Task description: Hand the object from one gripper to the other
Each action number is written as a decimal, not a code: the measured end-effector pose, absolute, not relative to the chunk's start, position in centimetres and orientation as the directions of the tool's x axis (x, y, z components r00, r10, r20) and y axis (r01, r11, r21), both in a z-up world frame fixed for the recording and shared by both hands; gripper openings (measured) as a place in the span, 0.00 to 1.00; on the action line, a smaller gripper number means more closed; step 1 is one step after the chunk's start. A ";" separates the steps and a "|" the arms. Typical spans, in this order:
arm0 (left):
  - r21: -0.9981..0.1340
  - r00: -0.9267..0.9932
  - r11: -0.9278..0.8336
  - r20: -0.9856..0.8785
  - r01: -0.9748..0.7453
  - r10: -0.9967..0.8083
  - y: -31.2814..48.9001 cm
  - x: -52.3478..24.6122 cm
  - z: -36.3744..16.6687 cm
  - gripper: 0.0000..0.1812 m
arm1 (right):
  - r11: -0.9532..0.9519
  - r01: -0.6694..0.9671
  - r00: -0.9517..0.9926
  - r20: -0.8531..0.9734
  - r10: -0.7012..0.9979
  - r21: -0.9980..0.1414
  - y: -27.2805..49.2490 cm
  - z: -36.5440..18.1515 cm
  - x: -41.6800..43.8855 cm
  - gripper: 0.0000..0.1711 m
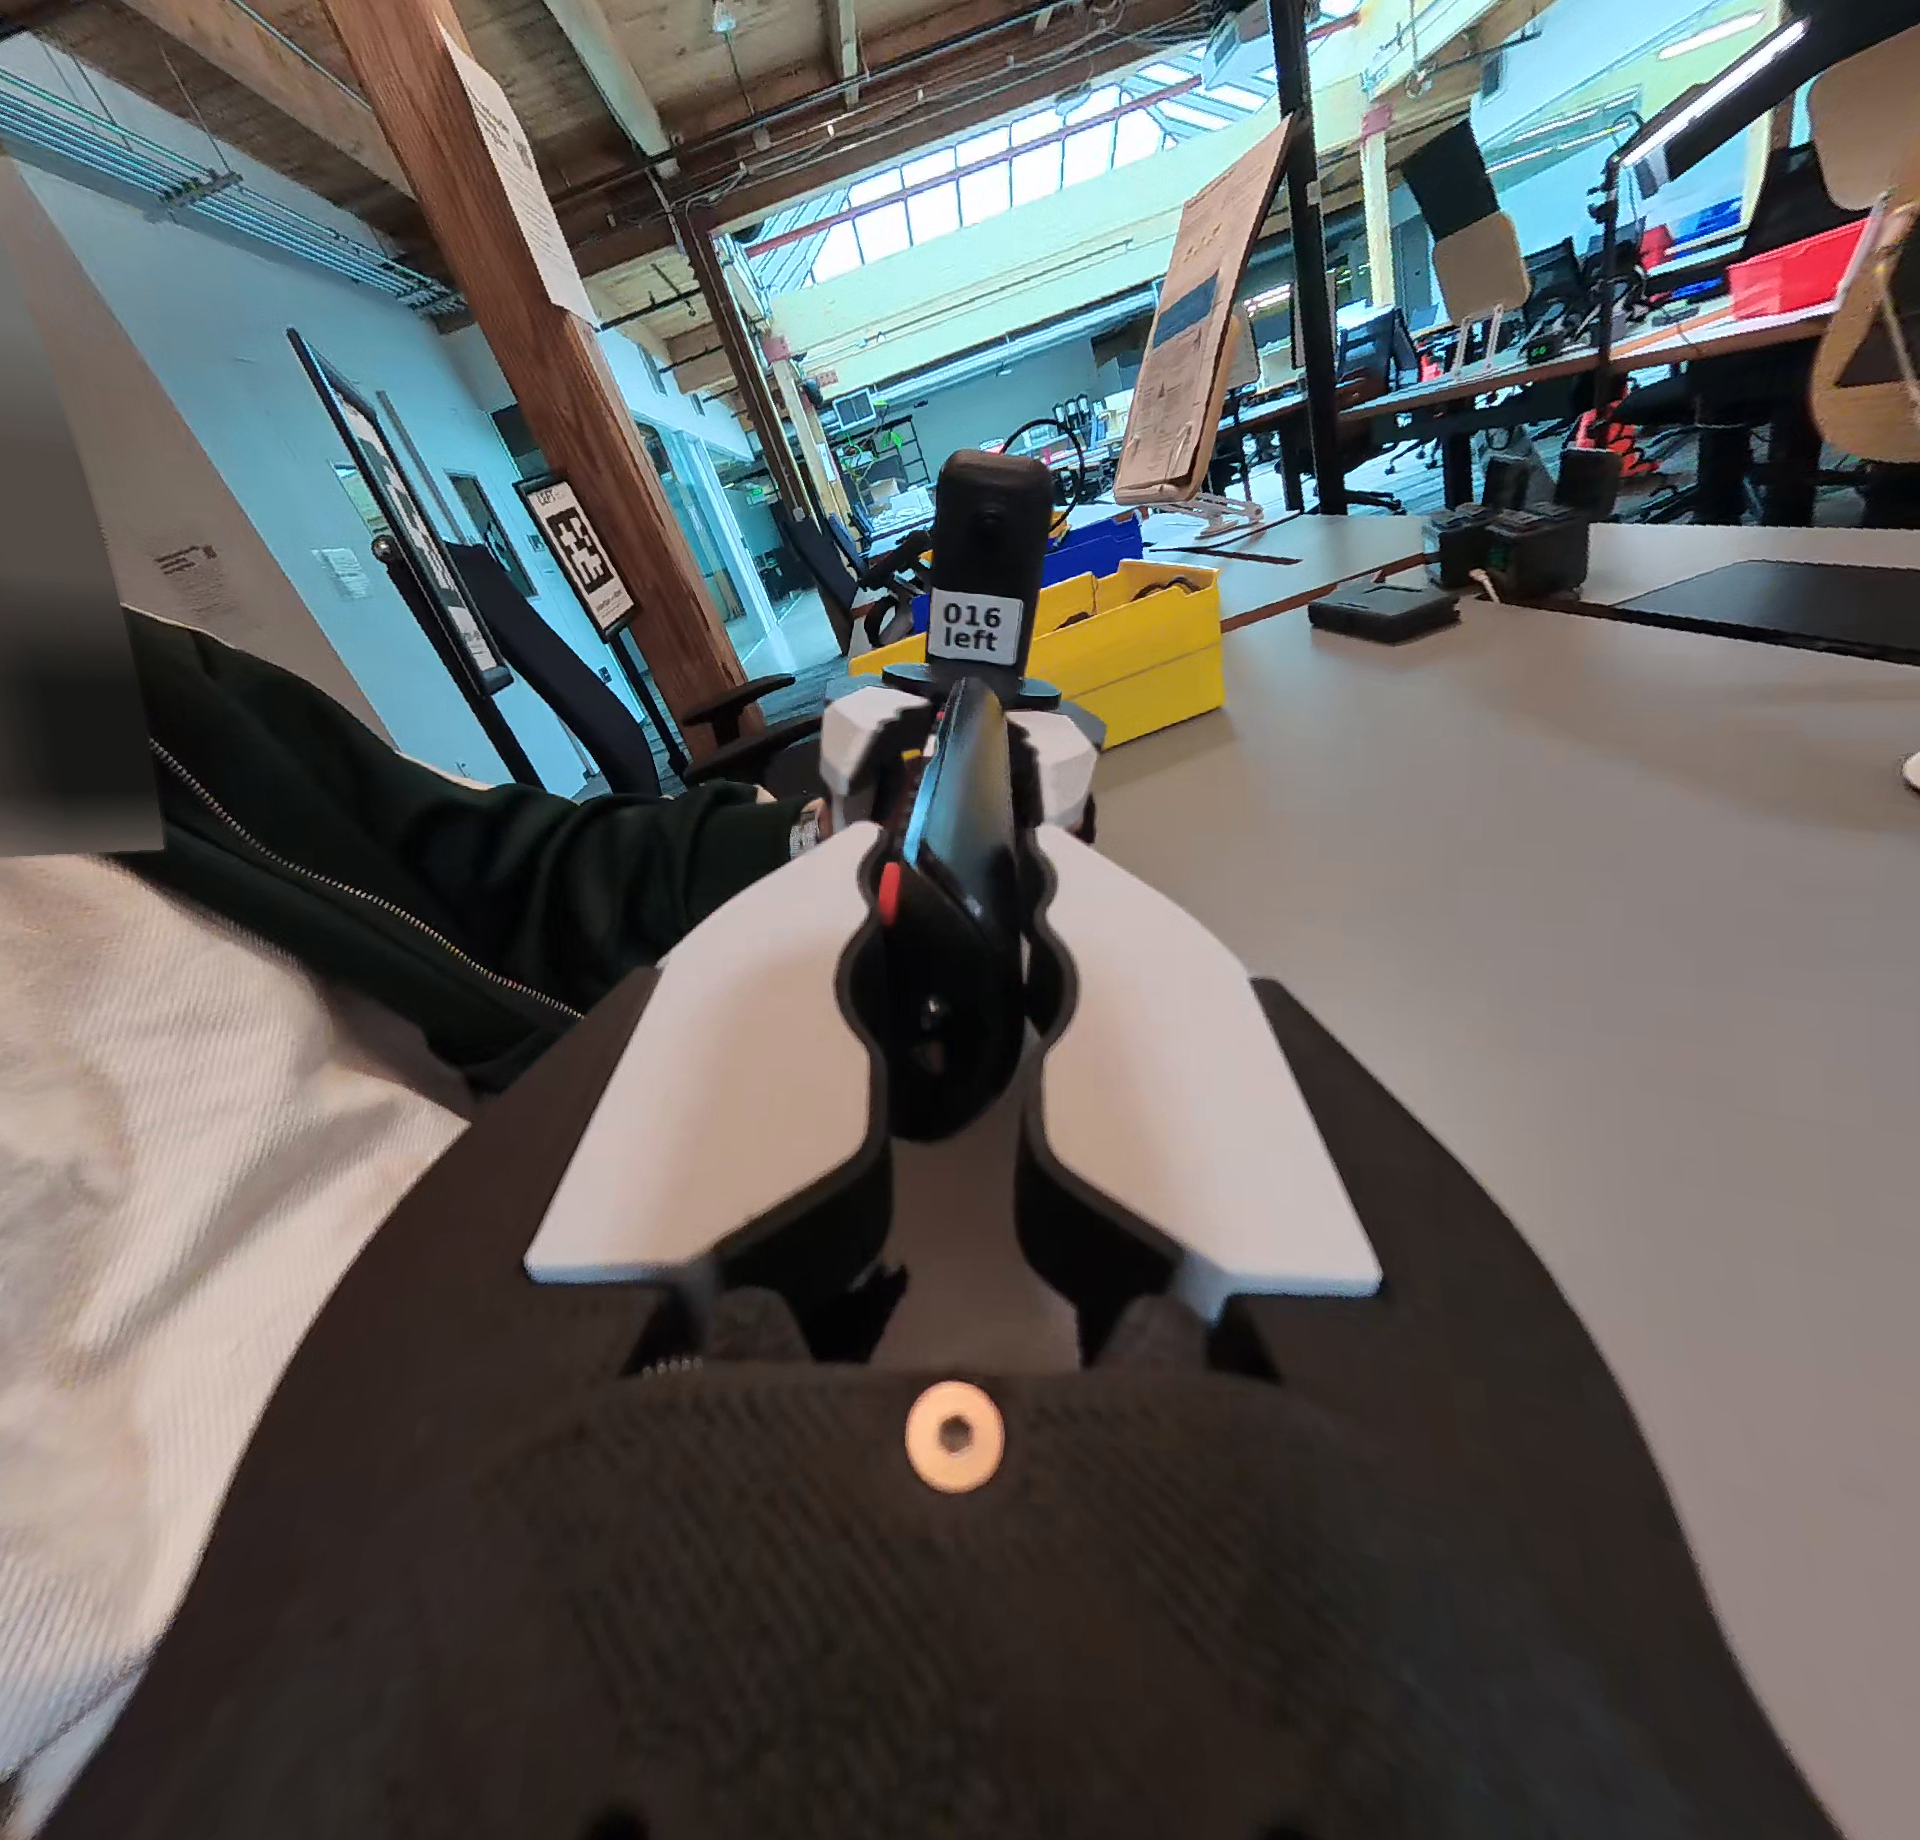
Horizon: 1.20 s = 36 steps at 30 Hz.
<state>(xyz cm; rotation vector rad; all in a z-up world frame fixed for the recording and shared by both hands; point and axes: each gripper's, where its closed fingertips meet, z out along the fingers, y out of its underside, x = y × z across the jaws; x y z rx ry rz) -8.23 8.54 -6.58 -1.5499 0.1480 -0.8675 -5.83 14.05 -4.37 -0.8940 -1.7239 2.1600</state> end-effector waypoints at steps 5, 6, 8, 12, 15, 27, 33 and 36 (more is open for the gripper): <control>-0.911 0.722 -0.177 0.404 0.373 -0.561 8.5 -8.2 -6.4 0.14 | -0.298 0.185 -0.790 -0.322 0.522 -0.937 13.5 -4.1 -5.8 0.14; -0.909 0.717 -0.170 0.407 0.381 -0.566 8.5 -8.2 -6.3 0.14 | -0.301 0.185 -0.791 -0.324 0.519 -0.935 13.4 -4.1 -5.7 0.13; -0.899 0.703 -0.170 0.425 0.404 -0.571 8.5 -8.2 -6.1 0.14 | -0.304 0.181 -0.792 -0.322 0.519 -0.935 13.3 -4.0 -5.9 0.13; -0.892 0.701 -0.170 0.436 0.419 -0.565 8.6 -8.3 -5.9 0.13 | -0.309 0.167 -0.793 -0.314 0.523 -0.936 13.4 -3.8 -6.0 0.14; -0.885 0.712 -0.129 0.439 0.446 -0.548 8.7 -8.7 -5.3 0.13 | -0.358 0.112 -0.780 -0.305 0.546 -0.927 14.1 -3.0 -6.5 0.24; -0.791 0.714 0.023 0.539 0.612 -0.447 7.7 -14.2 -4.2 0.13 | -0.124 -0.105 -0.410 -0.070 0.909 -0.987 20.5 -3.0 -8.2 0.42; -0.792 0.723 0.026 0.543 0.610 -0.426 7.7 -14.8 -4.6 0.13 | 0.593 0.004 -0.219 0.578 0.786 -0.805 19.1 -4.1 -8.5 0.37; -0.804 0.737 0.014 0.538 0.595 -0.409 8.0 -14.5 -4.9 0.13 | 0.841 0.107 -0.160 0.826 0.541 -0.530 18.5 -4.1 -8.6 0.38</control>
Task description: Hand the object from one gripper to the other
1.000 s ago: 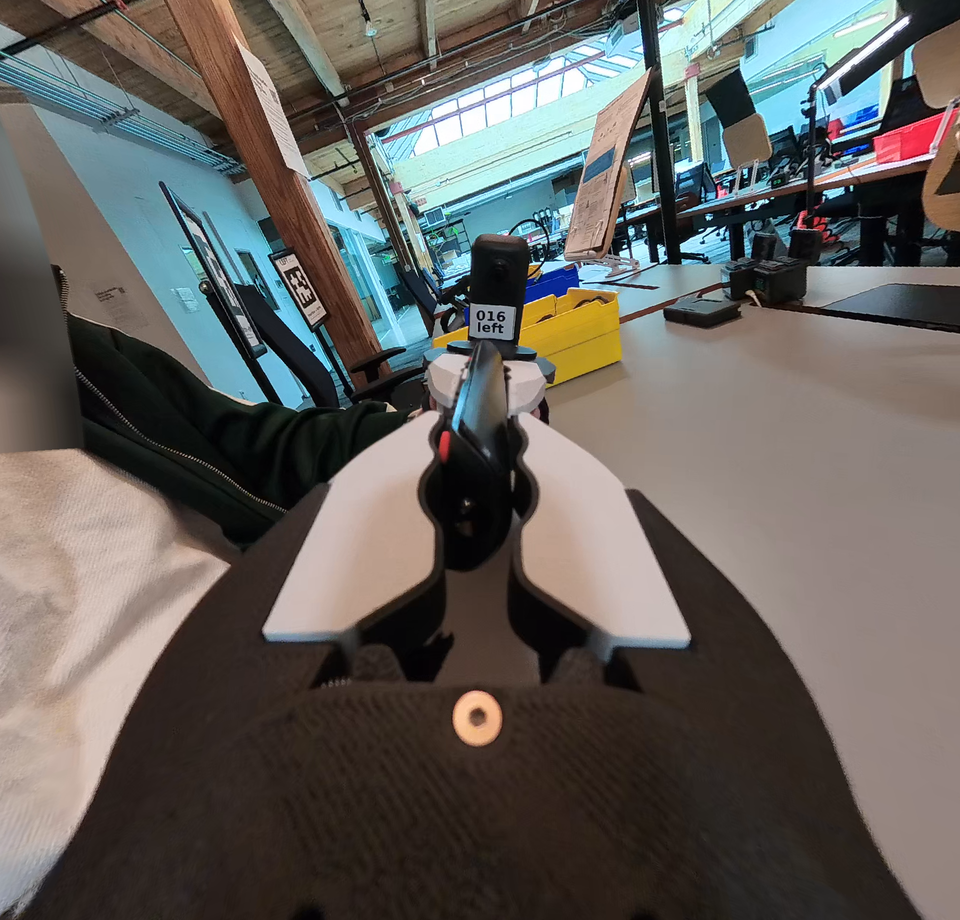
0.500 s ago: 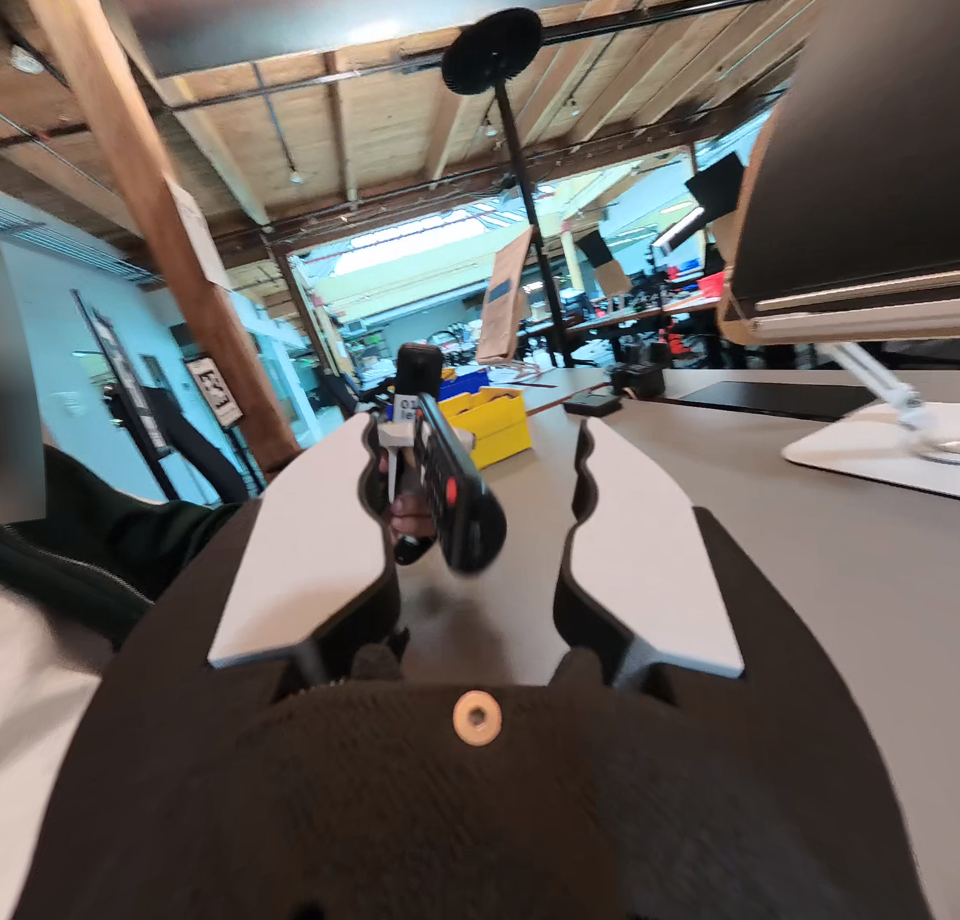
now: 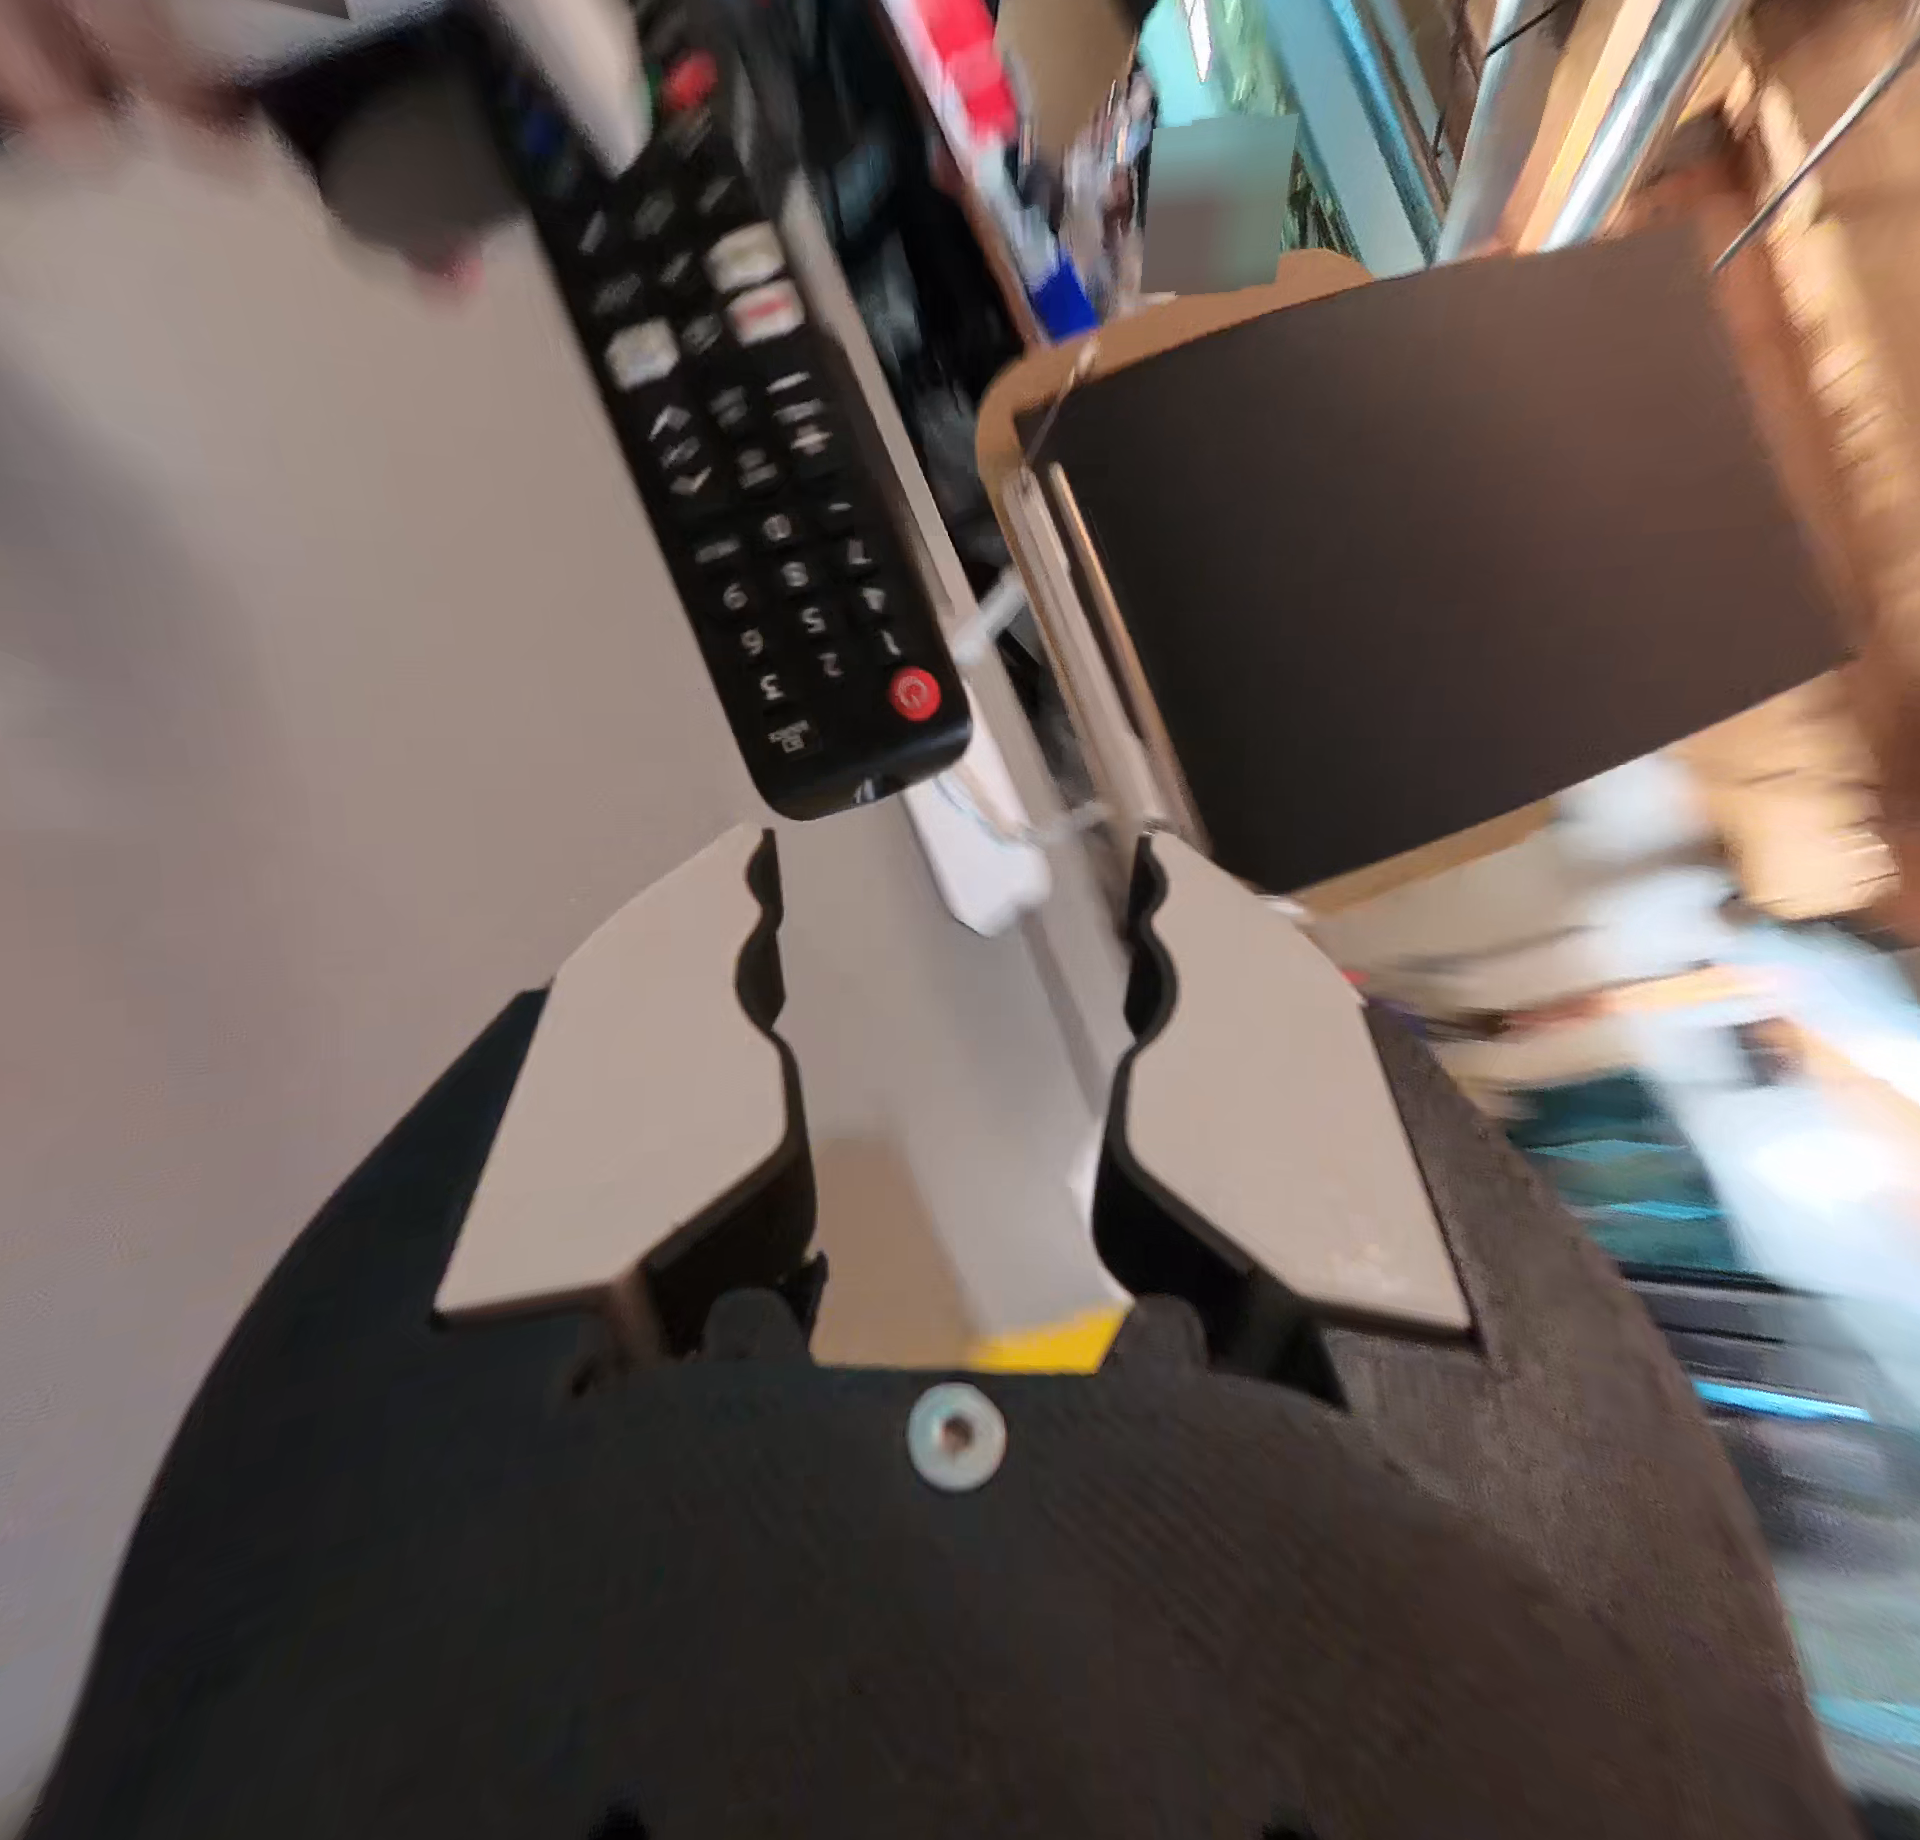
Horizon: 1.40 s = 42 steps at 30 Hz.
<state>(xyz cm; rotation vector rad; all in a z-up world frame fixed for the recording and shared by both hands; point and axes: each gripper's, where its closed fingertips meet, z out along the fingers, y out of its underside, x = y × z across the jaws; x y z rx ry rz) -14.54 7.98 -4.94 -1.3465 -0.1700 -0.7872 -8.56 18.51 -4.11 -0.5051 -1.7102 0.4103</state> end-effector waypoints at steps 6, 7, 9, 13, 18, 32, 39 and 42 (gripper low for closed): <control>-0.811 0.742 0.006 0.532 0.585 -0.409 8.7 -13.1 -4.8 0.13 | 0.960 0.219 -0.175 0.961 0.216 -0.176 16.4 -5.3 -8.9 0.37; -0.813 0.739 0.001 0.529 0.582 -0.417 8.8 -12.7 -4.8 0.13 | 0.960 0.235 -0.177 0.964 0.197 -0.153 16.4 -5.5 -9.0 0.38; -0.822 0.738 -0.013 0.519 0.570 -0.431 9.0 -12.0 -4.8 0.13 | 0.957 0.262 -0.185 0.966 0.179 -0.127 16.5 -5.7 -9.1 0.38; -0.842 0.751 -0.027 0.494 0.538 -0.439 9.3 -11.1 -4.8 0.13 | 0.951 0.282 -0.208 0.960 0.187 -0.125 17.0 -6.1 -9.0 0.30; -0.845 0.746 -0.017 0.481 0.535 -0.461 9.1 -10.9 -4.7 0.14 | 0.948 0.284 -0.219 0.953 0.211 -0.145 16.9 -6.4 -9.1 0.30; -0.836 0.759 0.144 0.391 0.530 -0.521 8.2 -10.6 -2.2 0.42 | 0.356 0.129 -0.462 0.262 0.847 -0.925 13.0 -7.8 -9.3 0.29; -0.794 0.759 0.217 0.404 0.568 -0.510 7.6 -11.6 -0.9 0.33 | -0.118 0.156 -0.616 -0.190 0.764 -0.981 10.2 -6.8 -8.6 0.28; -0.752 0.745 0.244 0.445 0.612 -0.498 7.4 -12.2 -0.3 0.30 | -0.121 0.150 -0.613 -0.188 0.767 -0.981 9.9 -6.8 -8.6 0.28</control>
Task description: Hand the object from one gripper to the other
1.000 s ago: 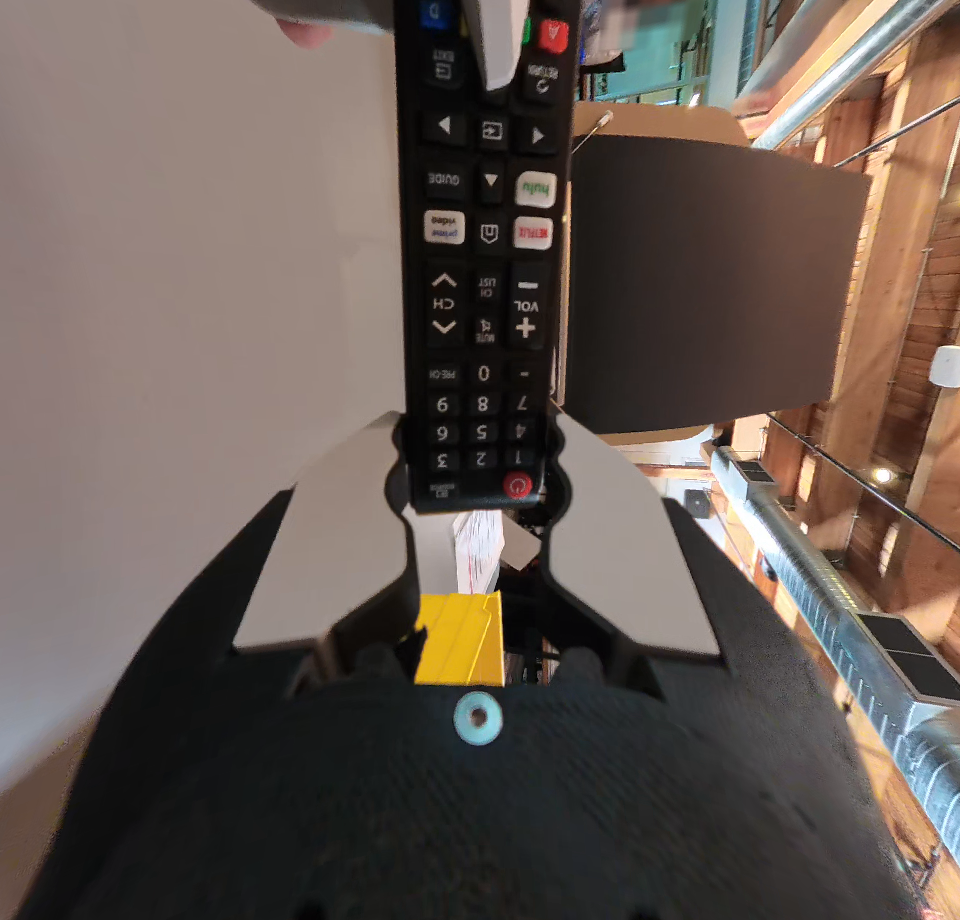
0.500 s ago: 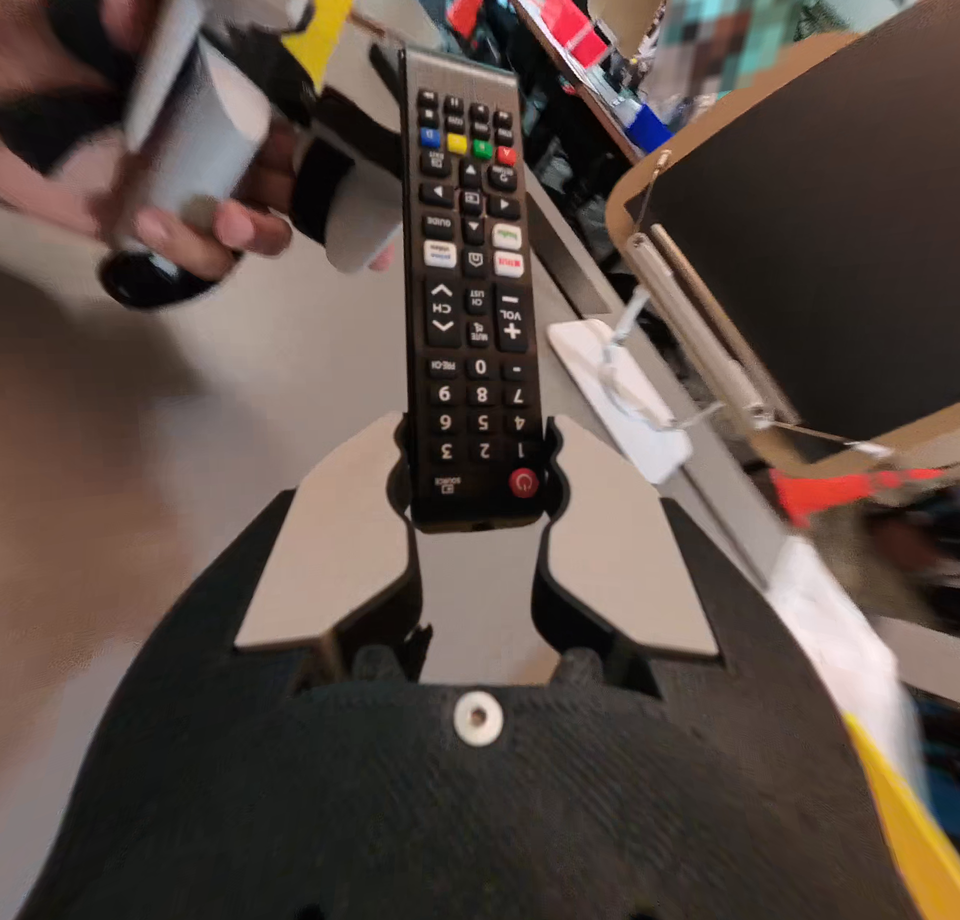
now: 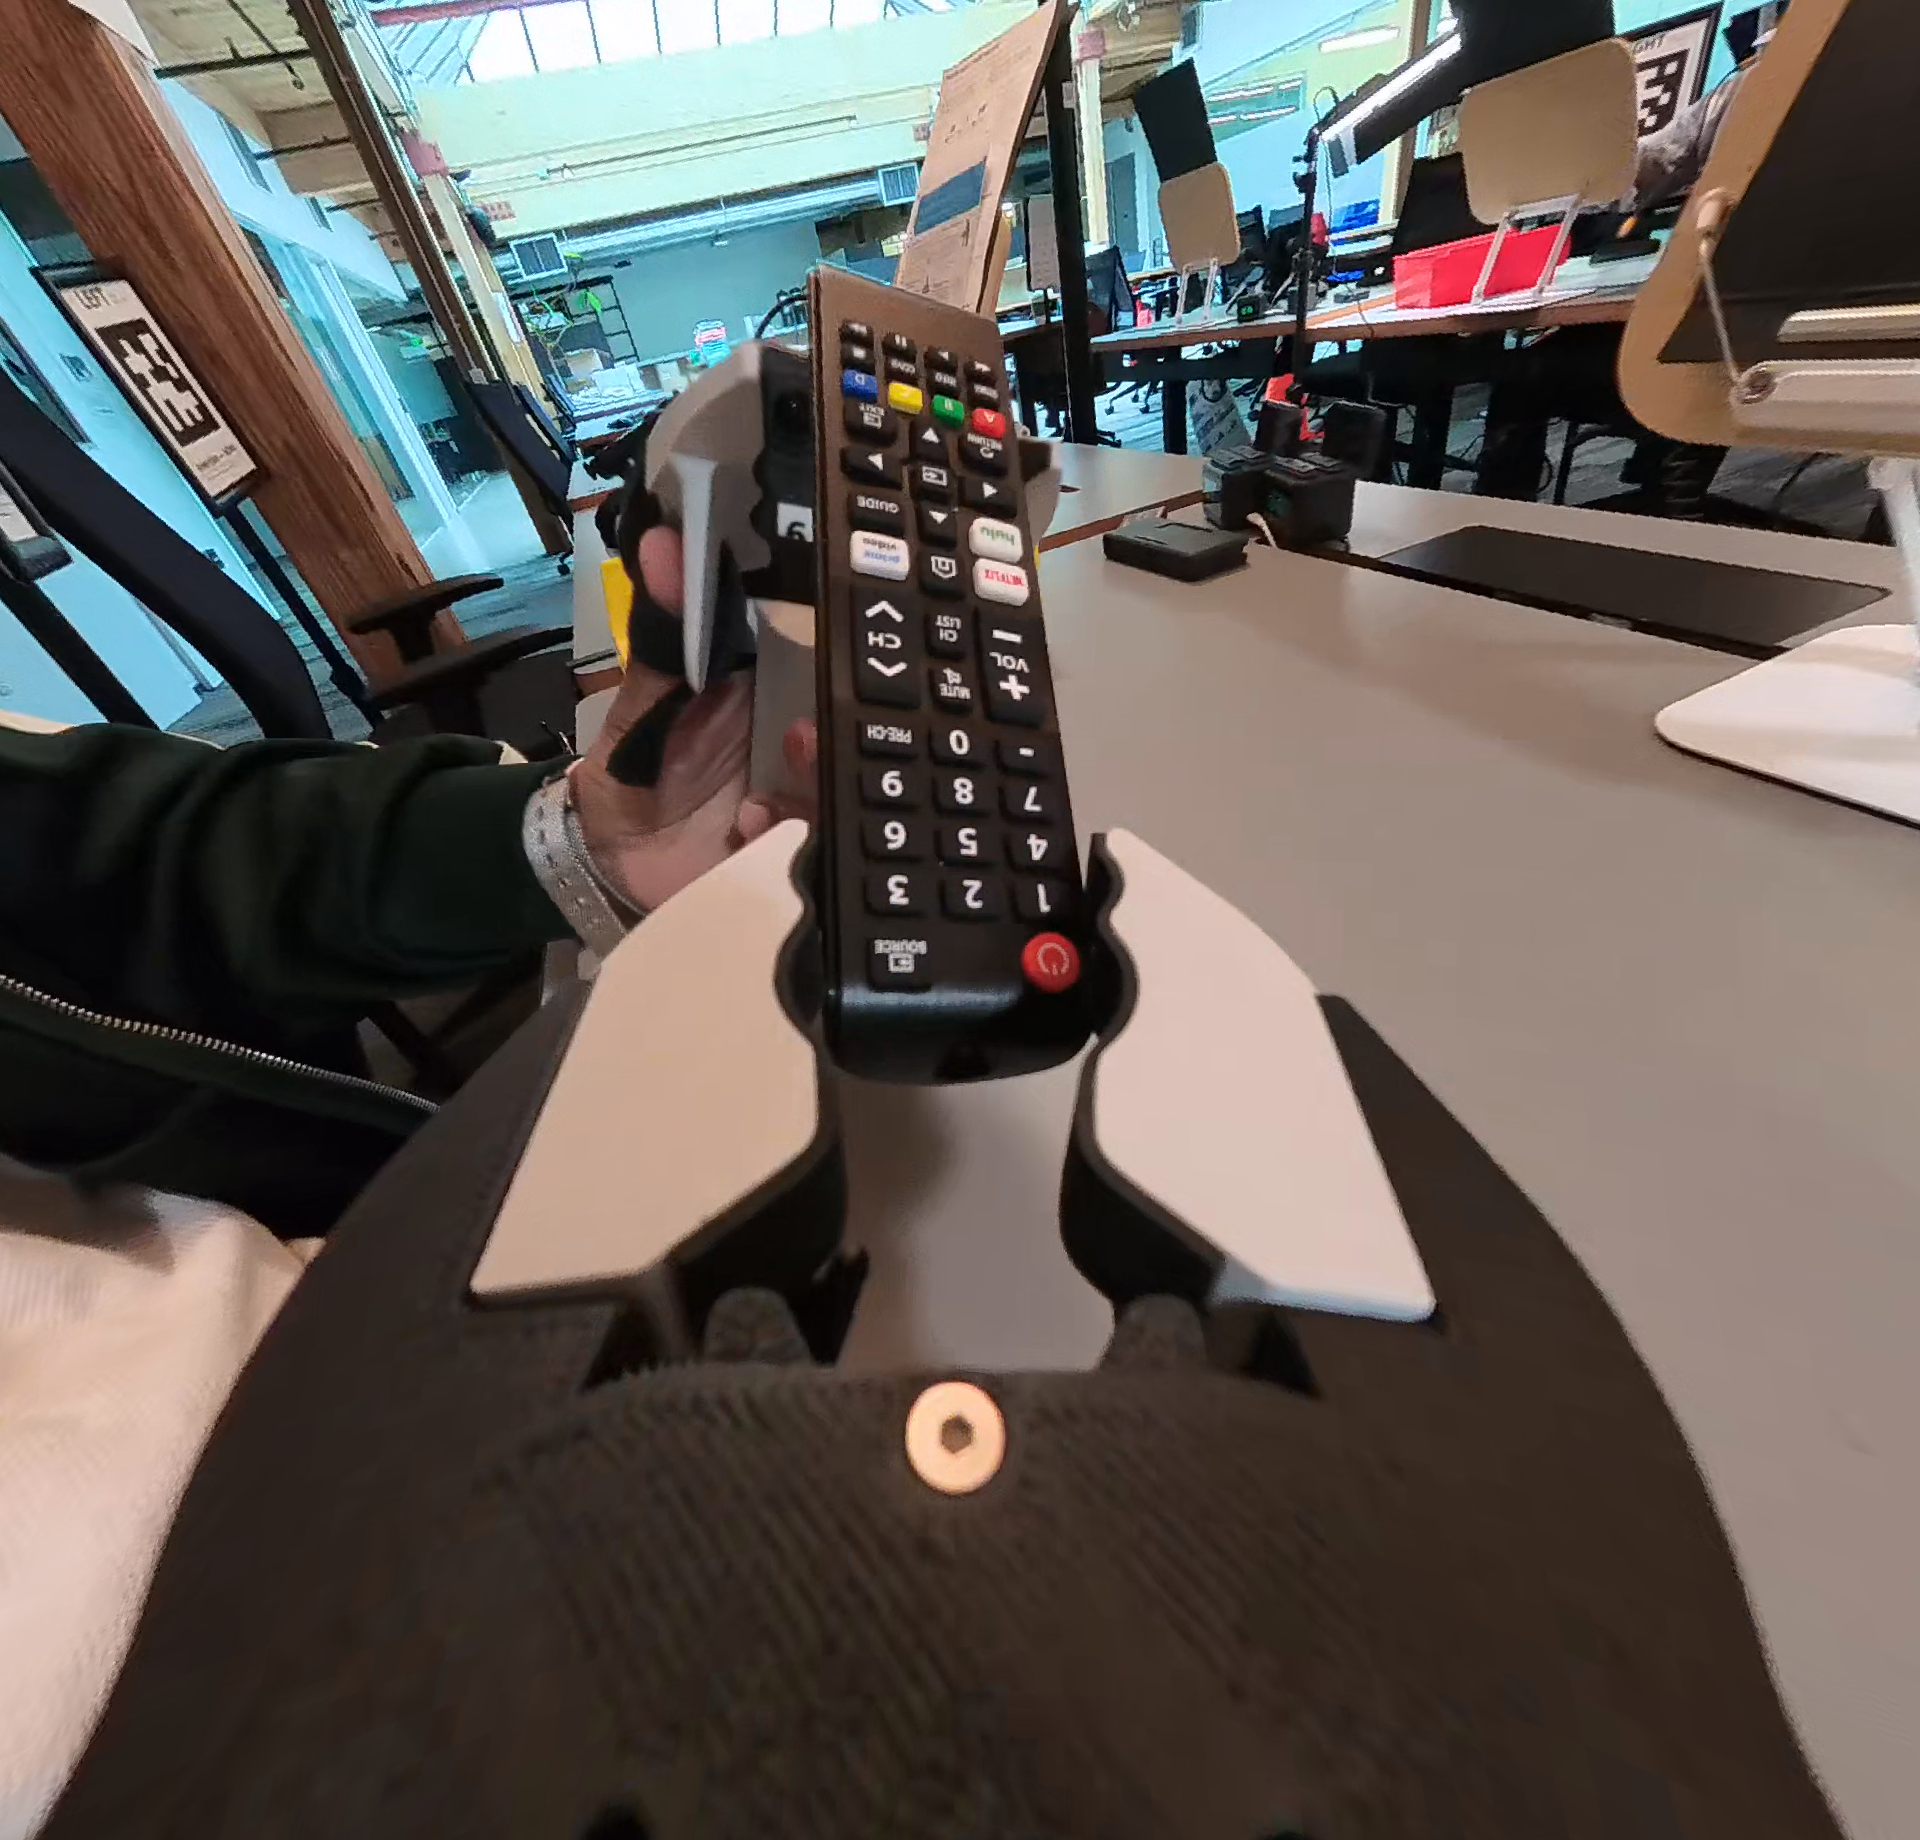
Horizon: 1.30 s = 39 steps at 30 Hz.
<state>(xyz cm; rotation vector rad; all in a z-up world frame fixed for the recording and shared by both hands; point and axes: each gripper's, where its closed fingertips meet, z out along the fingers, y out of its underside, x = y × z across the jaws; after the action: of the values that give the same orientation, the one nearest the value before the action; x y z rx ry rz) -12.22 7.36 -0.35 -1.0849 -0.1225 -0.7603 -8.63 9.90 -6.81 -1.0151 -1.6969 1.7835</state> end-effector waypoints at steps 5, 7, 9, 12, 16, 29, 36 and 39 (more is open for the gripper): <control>-0.726 0.715 0.220 0.491 0.651 -0.497 7.5 -12.3 -0.4 0.28 | -0.087 0.147 -0.612 -0.160 0.775 -0.985 9.0 -7.4 -8.7 0.28; -0.740 0.724 0.213 0.482 0.638 -0.493 7.5 -12.2 -0.3 0.28 | -0.096 0.146 -0.611 -0.166 0.774 -0.985 8.8 -7.5 -8.7 0.28; -0.780 0.753 0.196 0.455 0.594 -0.475 7.5 -12.0 -0.3 0.28 | -0.100 0.158 -0.611 -0.177 0.771 -0.982 8.7 -7.9 -8.8 0.31; -0.862 0.816 0.149 0.383 0.484 -0.434 7.7 -11.4 -0.4 0.28 | -0.122 0.190 -0.572 -0.211 0.793 -0.974 9.8 -8.8 -9.5 0.52; -0.962 0.881 0.021 0.242 0.273 -0.406 8.0 -10.1 -1.2 0.28 | -0.204 0.158 -0.602 -0.258 0.756 -0.966 11.0 -8.1 -9.3 0.55; -0.971 0.859 -0.238 0.148 0.032 -0.491 9.1 -5.3 -4.8 0.28 | -0.048 0.105 -0.773 -0.112 0.625 -0.993 6.2 -8.1 -6.8 0.47; -0.977 0.838 -0.208 0.157 0.053 -0.523 9.1 -4.1 -4.1 0.29 | -0.029 0.090 -0.777 -0.088 0.623 -0.996 5.9 -7.5 -6.4 0.30; -0.986 0.853 -0.139 0.147 0.089 -0.501 9.3 -4.4 -2.9 0.38 | -0.049 0.069 -0.769 -0.084 0.634 -0.996 6.2 -6.3 -6.3 0.30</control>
<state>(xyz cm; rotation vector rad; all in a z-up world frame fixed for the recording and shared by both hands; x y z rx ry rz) -4.44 9.28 -2.88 -1.6388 0.3273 -0.5256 -6.31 6.18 -6.33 -0.7432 -1.8266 1.8712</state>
